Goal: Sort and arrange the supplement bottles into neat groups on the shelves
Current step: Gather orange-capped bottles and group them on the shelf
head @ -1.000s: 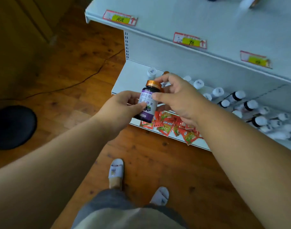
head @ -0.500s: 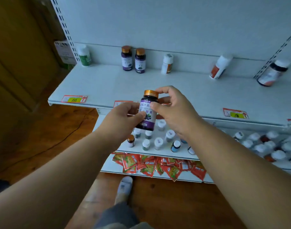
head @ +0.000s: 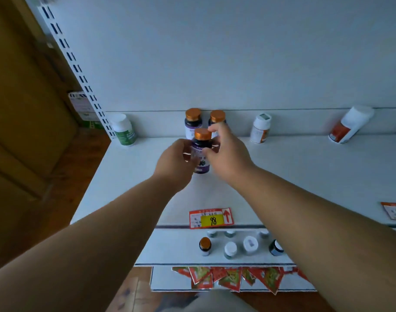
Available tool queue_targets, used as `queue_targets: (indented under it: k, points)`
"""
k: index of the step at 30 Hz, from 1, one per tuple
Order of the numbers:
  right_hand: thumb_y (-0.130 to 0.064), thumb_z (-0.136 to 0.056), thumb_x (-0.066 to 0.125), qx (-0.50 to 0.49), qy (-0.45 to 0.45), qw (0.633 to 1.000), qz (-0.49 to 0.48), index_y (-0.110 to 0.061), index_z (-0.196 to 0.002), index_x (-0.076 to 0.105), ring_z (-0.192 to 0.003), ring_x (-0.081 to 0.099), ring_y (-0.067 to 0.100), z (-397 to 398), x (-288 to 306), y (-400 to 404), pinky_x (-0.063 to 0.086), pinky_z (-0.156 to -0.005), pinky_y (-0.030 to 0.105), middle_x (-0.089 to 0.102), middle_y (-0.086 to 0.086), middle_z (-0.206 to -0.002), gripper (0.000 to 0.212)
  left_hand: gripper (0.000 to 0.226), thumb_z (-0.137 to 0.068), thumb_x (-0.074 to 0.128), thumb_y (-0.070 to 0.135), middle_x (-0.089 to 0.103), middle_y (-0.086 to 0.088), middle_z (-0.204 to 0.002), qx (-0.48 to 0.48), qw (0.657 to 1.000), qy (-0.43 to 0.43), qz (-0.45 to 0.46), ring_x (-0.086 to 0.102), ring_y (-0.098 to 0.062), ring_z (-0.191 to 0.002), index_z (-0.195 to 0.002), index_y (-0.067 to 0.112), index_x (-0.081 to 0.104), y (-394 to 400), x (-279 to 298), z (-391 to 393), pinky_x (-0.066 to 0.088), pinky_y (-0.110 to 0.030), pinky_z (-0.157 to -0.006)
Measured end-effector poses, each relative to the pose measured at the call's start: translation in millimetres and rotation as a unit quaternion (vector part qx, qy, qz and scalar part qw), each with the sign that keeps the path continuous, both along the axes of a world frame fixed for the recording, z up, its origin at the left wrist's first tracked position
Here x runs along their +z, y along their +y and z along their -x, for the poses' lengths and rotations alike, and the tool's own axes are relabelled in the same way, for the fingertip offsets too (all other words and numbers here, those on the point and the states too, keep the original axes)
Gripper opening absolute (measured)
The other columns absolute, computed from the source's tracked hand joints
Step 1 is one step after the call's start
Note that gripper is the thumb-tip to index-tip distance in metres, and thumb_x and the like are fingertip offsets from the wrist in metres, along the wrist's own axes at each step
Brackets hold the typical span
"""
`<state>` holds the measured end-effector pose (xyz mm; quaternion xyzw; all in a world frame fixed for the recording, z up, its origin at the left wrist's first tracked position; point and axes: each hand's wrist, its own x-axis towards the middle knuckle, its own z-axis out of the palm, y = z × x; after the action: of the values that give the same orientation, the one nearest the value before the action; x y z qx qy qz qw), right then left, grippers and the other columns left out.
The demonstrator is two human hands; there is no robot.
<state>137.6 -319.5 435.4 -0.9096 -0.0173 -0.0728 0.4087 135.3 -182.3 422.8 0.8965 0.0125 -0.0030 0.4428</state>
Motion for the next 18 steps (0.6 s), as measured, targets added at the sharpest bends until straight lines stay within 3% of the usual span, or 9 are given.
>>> queue_targets:
  k: [5, 11, 15, 18]
  points:
    - [-0.011, -0.089, 0.064, 0.012, -0.059, 0.996, 0.06, -0.018, -0.132, 0.046, -0.106, 0.061, 0.03, -29.5, -17.5, 19.7, 0.048, -0.08, 0.036, 0.059, 0.01, -0.126, 0.046, 0.033, -0.092, 0.065, 0.019, 0.067, 0.008, -0.112, 0.012, 1.0, -0.009, -0.02, 0.062, -0.012, -0.098, -0.124, 0.023, 0.056, 10.6, -16.0, -40.4, 0.042, -0.023, -0.076]
    - [-0.014, -0.091, 0.063, 0.001, -0.062, 0.994, 0.091, -0.016, -0.138, 0.042, -0.109, 0.059, 0.032, -28.9, -16.5, 28.7, 0.052, -0.083, 0.042, 0.055, 0.013, -0.128, 0.052, 0.045, -0.087, 0.071, 0.019, 0.062, 0.009, -0.113, 0.032, 0.999, 0.005, -0.039, 0.06, -0.009, -0.096, -0.128, 0.022, 0.051, 26.3, -11.5, -46.1, 0.042, -0.023, -0.079]
    - [-0.014, -0.09, 0.066, 0.005, -0.057, 0.993, 0.103, -0.016, -0.141, 0.04, -0.118, 0.053, 0.027, 6.2, -10.5, 24.2, 0.048, -0.092, 0.036, 0.049, 0.012, -0.134, 0.057, 0.04, -0.088, 0.07, 0.019, 0.061, 0.007, -0.111, 0.031, 0.998, -0.019, -0.049, 0.06, -0.011, -0.093, -0.124, 0.022, 0.054, 31.5, -10.2, -6.2, 0.046, -0.024, -0.081]
    - [-0.017, -0.091, 0.065, 0.013, -0.051, 0.992, 0.112, -0.017, -0.14, 0.041, -0.115, 0.053, 0.025, 39.5, -3.4, 21.0, 0.042, -0.088, 0.029, 0.049, 0.01, -0.131, 0.055, 0.035, -0.089, 0.069, 0.018, 0.059, 0.008, -0.107, 0.008, 0.997, -0.051, -0.053, 0.058, -0.01, -0.093, -0.121, 0.022, 0.055, 29.1, -2.9, 33.4, 0.046, -0.022, -0.082]
